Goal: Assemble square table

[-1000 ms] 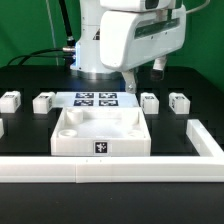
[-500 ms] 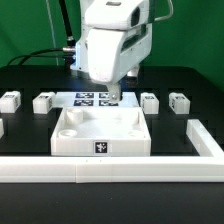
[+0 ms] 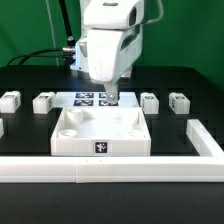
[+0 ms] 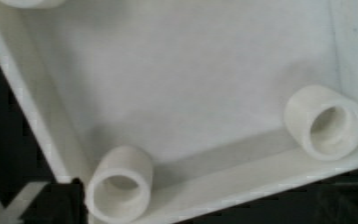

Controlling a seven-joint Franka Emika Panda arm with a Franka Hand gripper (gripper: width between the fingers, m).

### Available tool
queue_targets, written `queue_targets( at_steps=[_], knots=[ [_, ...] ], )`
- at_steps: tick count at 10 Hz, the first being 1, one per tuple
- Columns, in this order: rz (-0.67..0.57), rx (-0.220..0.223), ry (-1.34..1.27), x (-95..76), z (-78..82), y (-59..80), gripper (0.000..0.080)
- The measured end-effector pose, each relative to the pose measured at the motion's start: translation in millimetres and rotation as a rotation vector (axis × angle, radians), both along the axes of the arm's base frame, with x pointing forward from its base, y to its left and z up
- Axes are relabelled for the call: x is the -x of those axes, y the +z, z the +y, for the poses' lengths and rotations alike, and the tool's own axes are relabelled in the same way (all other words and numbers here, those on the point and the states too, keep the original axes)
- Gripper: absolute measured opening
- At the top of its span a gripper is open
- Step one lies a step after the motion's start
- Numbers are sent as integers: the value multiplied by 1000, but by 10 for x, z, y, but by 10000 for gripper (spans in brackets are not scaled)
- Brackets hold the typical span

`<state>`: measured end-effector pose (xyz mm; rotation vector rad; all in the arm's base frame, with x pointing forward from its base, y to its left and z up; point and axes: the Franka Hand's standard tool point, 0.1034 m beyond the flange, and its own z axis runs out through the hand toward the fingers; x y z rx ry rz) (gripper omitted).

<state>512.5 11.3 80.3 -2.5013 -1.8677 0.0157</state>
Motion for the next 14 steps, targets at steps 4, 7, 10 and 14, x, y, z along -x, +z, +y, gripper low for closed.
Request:
queue_targets(
  at_steps=[4, 7, 10, 14],
  knots=[
    [-15, -3, 76, 219, -91, -103, 650],
    [-13, -3, 77, 231, -92, -113, 650],
    [24, -10, 193, 458, -50, -255, 650],
    [50, -24, 187, 617, -48, -524, 650]
  ],
)
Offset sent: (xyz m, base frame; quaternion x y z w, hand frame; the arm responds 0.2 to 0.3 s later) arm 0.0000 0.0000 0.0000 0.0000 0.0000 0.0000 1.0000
